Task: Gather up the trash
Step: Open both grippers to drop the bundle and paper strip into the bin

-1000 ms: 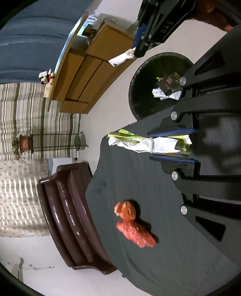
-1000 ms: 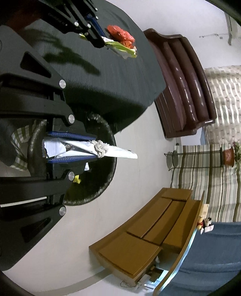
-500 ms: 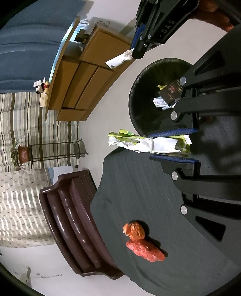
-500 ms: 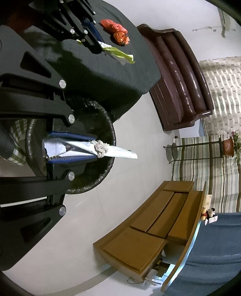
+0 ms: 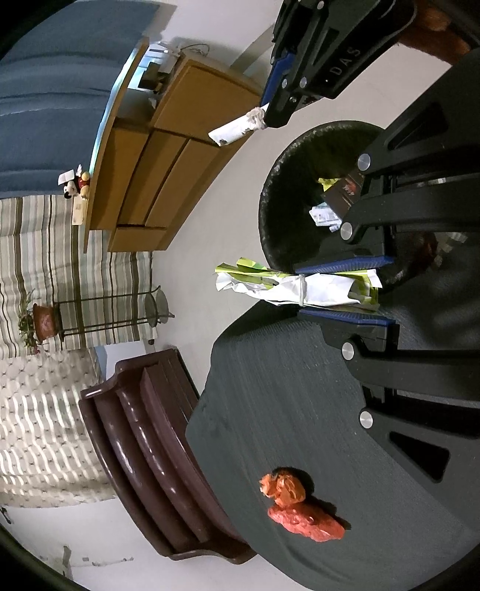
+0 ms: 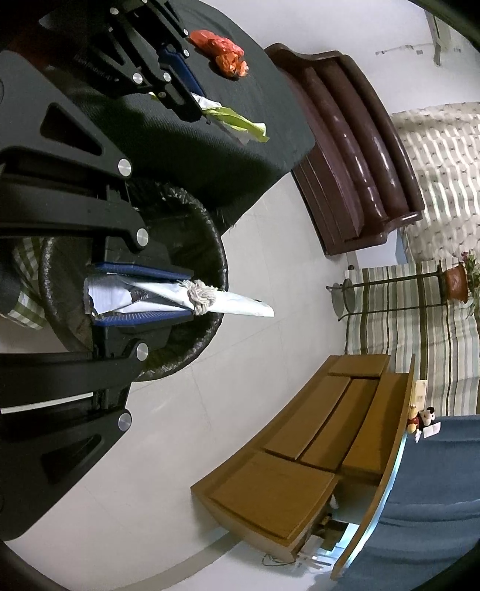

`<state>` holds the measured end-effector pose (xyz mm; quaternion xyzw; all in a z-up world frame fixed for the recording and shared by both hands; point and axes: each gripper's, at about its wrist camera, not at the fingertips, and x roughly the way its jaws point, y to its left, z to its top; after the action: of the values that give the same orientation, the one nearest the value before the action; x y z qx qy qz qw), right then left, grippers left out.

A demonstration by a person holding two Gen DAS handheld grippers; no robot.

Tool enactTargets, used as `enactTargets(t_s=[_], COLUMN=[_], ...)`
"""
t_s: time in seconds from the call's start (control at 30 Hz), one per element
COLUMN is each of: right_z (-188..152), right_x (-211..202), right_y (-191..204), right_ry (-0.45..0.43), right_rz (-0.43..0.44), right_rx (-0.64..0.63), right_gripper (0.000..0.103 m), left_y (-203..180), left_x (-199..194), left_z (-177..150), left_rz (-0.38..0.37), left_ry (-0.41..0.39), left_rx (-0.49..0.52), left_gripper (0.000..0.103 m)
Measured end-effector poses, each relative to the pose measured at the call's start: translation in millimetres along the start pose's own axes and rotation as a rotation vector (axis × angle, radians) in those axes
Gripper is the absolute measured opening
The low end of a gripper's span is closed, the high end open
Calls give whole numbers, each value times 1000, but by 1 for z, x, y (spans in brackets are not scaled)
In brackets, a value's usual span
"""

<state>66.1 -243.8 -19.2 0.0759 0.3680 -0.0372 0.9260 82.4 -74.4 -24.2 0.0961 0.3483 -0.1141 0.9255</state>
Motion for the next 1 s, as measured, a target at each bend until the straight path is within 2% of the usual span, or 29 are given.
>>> enactTargets(t_s=[0.27,0.3,0.33,0.4,0.57,0.73,1.0], right_z=[3,3,3,2,0,0,-3], right_x=[8,10,10,11,13,12,10], right_y=[-5,-6,-6,-7,-6,-5,-5], right_ry=[7,10,10,7,11,7,1], right_rz=[0,1,0,-4,-8,-18,-27], right_rx=[19,21,25,27,29,36,38], right_gripper=[19,24,28,31,34,42,51], left_y=[1,0,1,2,3,3,7], left_x=[8,9,10,10,10,9,5], left_z=[2,3,4,3,3,3,3], left_rz=[3,4,7,8,13,16,23], left_ry=[22,23,24,23,25,19,-1], left_rx=[-3,-3,-5,-13,-21,-22,-22], left_gripper=[23,28,38,44,47,53,56])
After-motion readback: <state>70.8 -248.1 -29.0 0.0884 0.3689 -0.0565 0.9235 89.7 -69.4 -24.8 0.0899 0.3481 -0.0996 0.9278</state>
